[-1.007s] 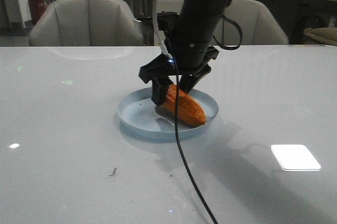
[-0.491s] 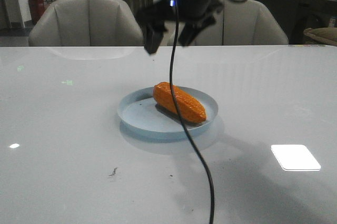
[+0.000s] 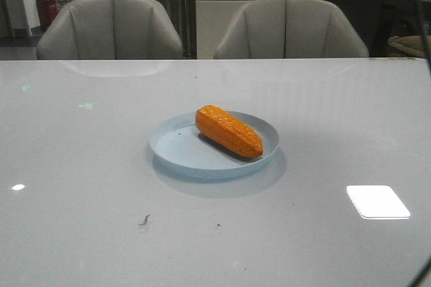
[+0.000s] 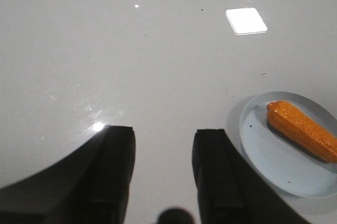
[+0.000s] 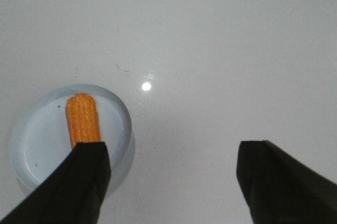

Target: Place corn on plate with both arms

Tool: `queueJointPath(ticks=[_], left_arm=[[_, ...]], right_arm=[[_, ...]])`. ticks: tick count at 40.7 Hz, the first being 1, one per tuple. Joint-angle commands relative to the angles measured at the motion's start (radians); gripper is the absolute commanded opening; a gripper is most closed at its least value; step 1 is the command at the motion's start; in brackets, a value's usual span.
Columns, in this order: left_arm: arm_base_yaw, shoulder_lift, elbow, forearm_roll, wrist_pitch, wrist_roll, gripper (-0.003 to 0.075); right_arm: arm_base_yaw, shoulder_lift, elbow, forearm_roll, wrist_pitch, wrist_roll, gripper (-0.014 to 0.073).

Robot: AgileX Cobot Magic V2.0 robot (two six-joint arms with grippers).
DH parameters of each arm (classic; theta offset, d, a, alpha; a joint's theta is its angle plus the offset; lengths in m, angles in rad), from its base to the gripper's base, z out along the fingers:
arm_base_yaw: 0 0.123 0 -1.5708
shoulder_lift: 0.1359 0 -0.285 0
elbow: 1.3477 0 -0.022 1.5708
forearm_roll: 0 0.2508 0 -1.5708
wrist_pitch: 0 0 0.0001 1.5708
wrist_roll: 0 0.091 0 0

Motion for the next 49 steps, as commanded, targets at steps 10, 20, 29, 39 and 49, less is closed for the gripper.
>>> queueJointPath(ticks=[10, 20, 29, 39, 49], left_arm=[[0.001, -0.174, 0.156, -0.035, -0.255, 0.001, 0.0344], [0.001, -0.343, 0.371, -0.035, -0.256, 0.001, 0.0344], [0.001, -0.387, 0.406, -0.036, -0.248, 0.001, 0.0342], [0.001, -0.387, 0.406, -0.114, -0.222, 0.001, 0.0149], [0.001, -0.383, 0.406, -0.114, -0.222, 0.001, 0.0093]], right_arm=[[-0.11, -0.397, 0.34, 0.007, -0.112, 0.052, 0.0603], [-0.113, -0.508, 0.477, 0.007, -0.067, 0.052, 0.0603], [-0.113, -0.51, 0.511, 0.007, -0.02, 0.052, 0.0603], [-0.113, -0.51, 0.511, 0.007, -0.017, 0.052, 0.0603], [-0.113, -0.51, 0.511, 0.007, -0.017, 0.052, 0.0603]])
